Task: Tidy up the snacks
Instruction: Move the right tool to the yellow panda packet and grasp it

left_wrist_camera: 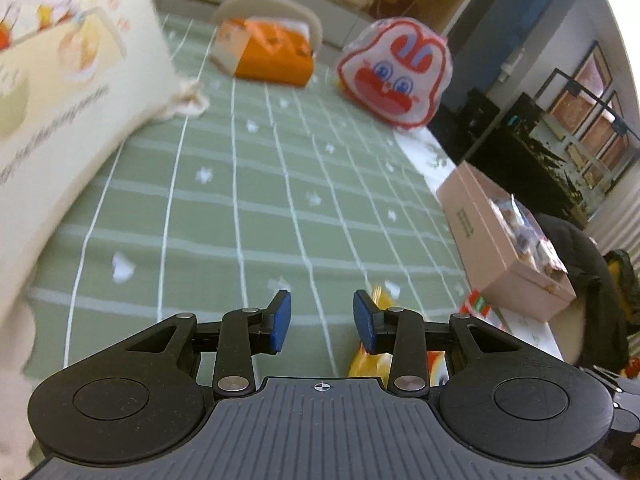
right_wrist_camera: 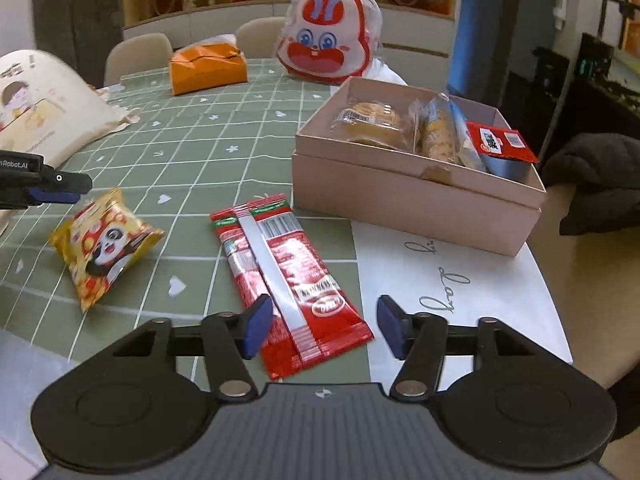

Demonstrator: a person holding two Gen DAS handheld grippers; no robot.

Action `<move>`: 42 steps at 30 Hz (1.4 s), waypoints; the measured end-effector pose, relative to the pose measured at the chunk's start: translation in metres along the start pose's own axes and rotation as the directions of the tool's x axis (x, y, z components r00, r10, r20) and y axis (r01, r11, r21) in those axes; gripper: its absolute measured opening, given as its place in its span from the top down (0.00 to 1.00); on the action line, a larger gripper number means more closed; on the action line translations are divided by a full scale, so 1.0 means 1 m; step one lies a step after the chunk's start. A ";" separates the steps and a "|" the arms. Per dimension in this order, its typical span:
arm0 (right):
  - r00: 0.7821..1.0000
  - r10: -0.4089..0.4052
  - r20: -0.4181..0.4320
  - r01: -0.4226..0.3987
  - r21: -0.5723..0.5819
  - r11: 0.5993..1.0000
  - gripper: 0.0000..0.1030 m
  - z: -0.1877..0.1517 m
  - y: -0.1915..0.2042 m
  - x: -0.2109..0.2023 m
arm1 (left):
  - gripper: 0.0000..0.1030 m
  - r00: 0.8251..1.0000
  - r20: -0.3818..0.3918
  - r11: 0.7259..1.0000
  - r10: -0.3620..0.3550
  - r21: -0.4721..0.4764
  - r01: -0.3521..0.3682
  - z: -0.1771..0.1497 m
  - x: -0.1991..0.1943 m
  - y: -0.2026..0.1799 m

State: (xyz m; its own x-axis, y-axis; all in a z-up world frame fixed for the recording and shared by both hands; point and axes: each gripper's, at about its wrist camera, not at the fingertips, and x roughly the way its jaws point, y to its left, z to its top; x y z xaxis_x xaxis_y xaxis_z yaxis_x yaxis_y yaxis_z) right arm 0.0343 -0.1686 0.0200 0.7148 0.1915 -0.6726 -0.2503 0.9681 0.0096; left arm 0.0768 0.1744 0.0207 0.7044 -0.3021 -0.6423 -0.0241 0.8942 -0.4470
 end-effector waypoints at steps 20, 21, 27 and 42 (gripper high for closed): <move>0.977 0.203 0.071 -0.194 -0.123 0.973 0.20 -0.013 0.041 -0.019 | 0.61 0.996 0.034 0.990 -0.078 0.124 0.074 0.014 0.000 -0.049; 0.972 0.223 0.076 -0.209 -0.157 0.965 0.20 -0.011 0.046 -0.021 | 0.61 0.997 0.043 0.991 -0.058 0.126 0.052 0.013 -0.006 -0.050; 0.941 0.331 0.070 -0.299 -0.289 0.910 0.18 0.019 0.087 -0.003 | 0.61 0.999 0.021 0.996 -0.024 0.090 0.022 0.005 -0.022 -0.044; 0.959 0.272 0.082 -0.243 -0.258 0.935 0.27 0.028 0.070 0.003 | 0.61 0.999 -0.006 0.997 -0.037 0.061 0.038 -0.002 -0.021 -0.046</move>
State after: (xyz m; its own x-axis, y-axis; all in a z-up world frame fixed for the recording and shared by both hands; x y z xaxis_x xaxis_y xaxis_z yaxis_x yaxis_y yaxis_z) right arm 0.0370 -0.0955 0.0392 0.6711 0.4600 -0.5813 -0.5760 0.8172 -0.0182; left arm 0.0616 0.1392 0.0537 0.7004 -0.3374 -0.6289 0.0457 0.9006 -0.4323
